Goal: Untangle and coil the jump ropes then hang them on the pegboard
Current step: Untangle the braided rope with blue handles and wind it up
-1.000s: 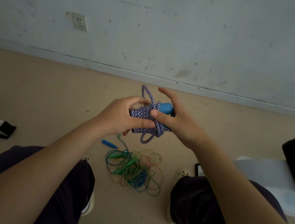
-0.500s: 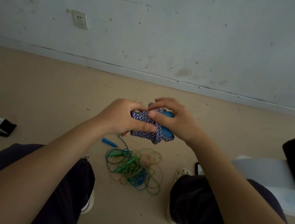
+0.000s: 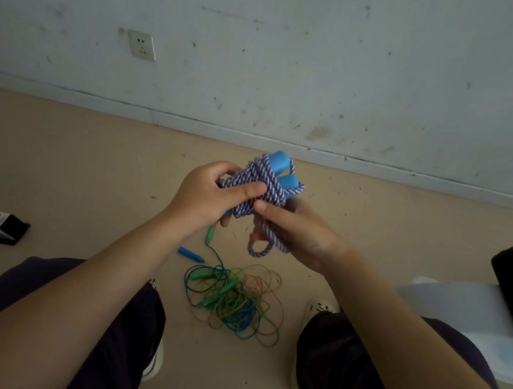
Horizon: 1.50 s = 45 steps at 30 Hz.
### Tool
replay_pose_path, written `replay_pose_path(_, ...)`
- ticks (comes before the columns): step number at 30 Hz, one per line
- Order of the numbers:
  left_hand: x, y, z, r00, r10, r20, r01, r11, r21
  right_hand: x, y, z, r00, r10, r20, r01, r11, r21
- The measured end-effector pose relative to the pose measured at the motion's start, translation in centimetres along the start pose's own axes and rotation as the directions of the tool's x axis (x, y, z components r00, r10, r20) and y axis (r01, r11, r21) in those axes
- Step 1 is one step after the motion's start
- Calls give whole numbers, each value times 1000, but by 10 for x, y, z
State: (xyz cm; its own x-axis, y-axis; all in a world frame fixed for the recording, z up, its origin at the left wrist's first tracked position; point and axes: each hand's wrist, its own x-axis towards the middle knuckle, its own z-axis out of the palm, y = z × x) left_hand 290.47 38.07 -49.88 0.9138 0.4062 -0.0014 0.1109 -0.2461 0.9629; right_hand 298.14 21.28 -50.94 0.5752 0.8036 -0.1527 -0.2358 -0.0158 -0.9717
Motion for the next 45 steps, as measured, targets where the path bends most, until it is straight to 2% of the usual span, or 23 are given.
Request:
replay_pose_path(4,1,0,-4,986,-81,147,94,992,-87,2,2,6,996,35,-80,-46,989,-141)
replay_pose_path(9,2,2,-15,891,-193,411,285,942,-176,-2,-4,-1,999,32,2,-30,978,-208)
replay_pose_path(13,0,1,-11,861,-210,463,313,936,-159,-4,-9,-3,999,43,34,-28,937,-349)
replay_pose_path(15,-2,0,-5,886,-184,426,271,950,-154,-5,-9,-2,998,56,28,-40,919,-393)
replay_pose_path(18,-3,-2,3,948,-142,285,204,958,-201,-3,-9,-1,995,94,-24,-96,925,-368)
replay_pose_path(21,1,0,3,984,-118,137,152,949,-275,-3,-14,-4,990,113,-87,-140,879,-456)
replay_pose_path(25,8,2,-3,991,-133,27,134,933,-335,-4,-18,-14,980,132,-151,-192,834,-517)
replay_pose_path(28,11,-4,-4,991,-134,8,130,944,-304,-6,-19,-19,979,115,-167,-191,804,-563)
replay_pose_path(33,20,-17,-16,960,-228,-164,180,948,-264,-9,-21,-23,980,113,-166,-188,803,-566)
replay_pose_path(36,24,-23,-21,943,-267,-198,214,944,-253,-10,-21,-23,983,89,-164,-172,768,-616)
replay_pose_path(40,24,-27,-18,943,-275,-186,237,950,-204,-14,-27,-25,986,-48,-160,-71,750,-658)
replay_pose_path(42,24,-28,-16,946,-269,-179,238,955,-179,-15,-31,-23,986,-99,-135,-11,764,-645)
replay_pose_path(45,23,-28,-13,950,-259,-175,233,960,-154,-20,-35,-13,994,-93,-58,40,797,-602)
